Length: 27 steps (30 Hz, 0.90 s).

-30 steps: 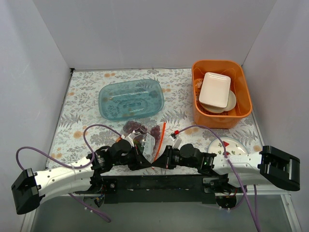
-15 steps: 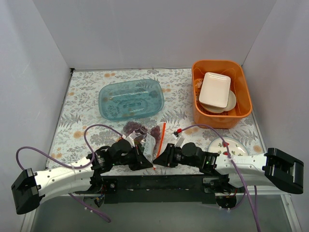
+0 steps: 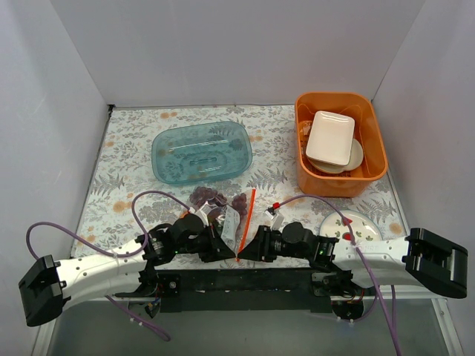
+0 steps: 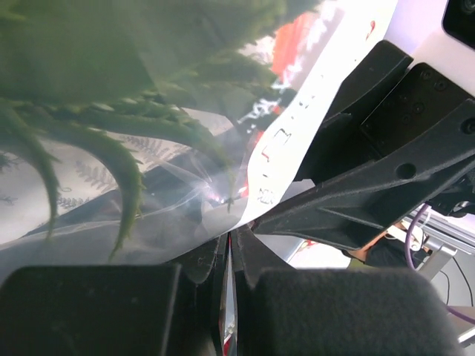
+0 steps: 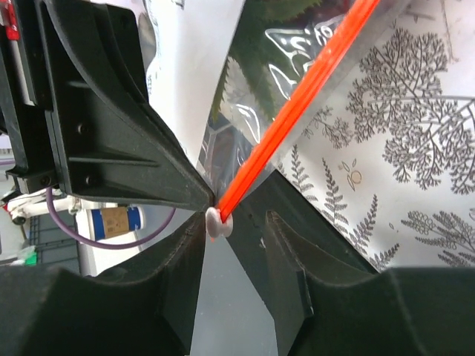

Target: Open the zip-top bag and remove the fake food

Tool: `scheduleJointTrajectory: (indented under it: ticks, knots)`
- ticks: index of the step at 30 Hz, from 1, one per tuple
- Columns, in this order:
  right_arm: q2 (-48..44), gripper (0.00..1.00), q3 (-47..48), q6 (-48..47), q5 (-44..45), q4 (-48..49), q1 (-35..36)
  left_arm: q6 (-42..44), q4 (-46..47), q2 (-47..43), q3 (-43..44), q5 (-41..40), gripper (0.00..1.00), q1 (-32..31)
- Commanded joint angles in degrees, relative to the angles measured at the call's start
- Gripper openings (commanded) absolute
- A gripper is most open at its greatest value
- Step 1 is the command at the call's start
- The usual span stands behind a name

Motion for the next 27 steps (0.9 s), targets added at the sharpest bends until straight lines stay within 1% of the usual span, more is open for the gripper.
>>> scheduleJointTrajectory:
  ticks: [1, 8, 12, 13, 15, 16, 18, 21, 23, 24, 27]
  knots:
    - [0.2, 0.46, -0.3, 1.4, -1.3, 4.7, 0.0, -0.5, 0.5, 0.9, 1.6, 0.4, 0.0, -0.3]
    - [2.9, 0.46, 0.3, 2.3, -1.9, 8.4, -0.1, -0.4, 0.7, 1.2, 1.7, 0.3, 0.0, -0.3]
    - [4.3, 0.42, 0.9, 2.7, -2.5, 8.9, 0.0, -0.4, 0.7, 1.0, 1.6, 0.5, 0.0, -0.3]
    - [4.2, 0.36, 0.7, 2.9, -2.2, 9.3, 0.0, -0.4, 0.6, 0.8, 1.5, 0.5, 0.0, -0.3]
    - [3.7, 0.28, -0.1, 3.3, -1.5, 9.1, 0.0, -0.5, 0.4, 0.6, 1.4, 0.4, 0.0, -0.3]
    - [2.8, 0.22, -0.3, 3.3, -0.7, 8.7, -0.2, -0.5, 0.1, 0.5, 1.4, 0.6, 0.0, -0.3]
    - [0.6, 0.18, -0.8, 3.3, 0.4, 6.0, -0.4, -0.6, -0.3, 0.3, 1.1, 0.9, 0.0, -0.3]
    - [-2.3, 0.17, -0.9, 2.7, 3.5, 1.4, -1.3, -0.7, -0.7, -0.4, 0.6, 2.4, 0.0, -0.3]
    - [-4.9, 0.17, -0.8, 2.0, 4.7, -0.9, -3.2, -0.5, -1.2, -0.6, 0.5, 3.7, 0.0, -0.3]
    - [-6.3, 0.17, -0.3, 1.5, 4.7, -3.6, -4.1, -0.4, -1.5, -1.0, 0.5, 4.0, 0.0, -0.3]
    - [-8.4, 0.16, 0.0, -0.2, 4.4, -7.3, -8.2, 0.3, -2.8, -2.2, 0.7, 5.2, 0.0, -0.3]
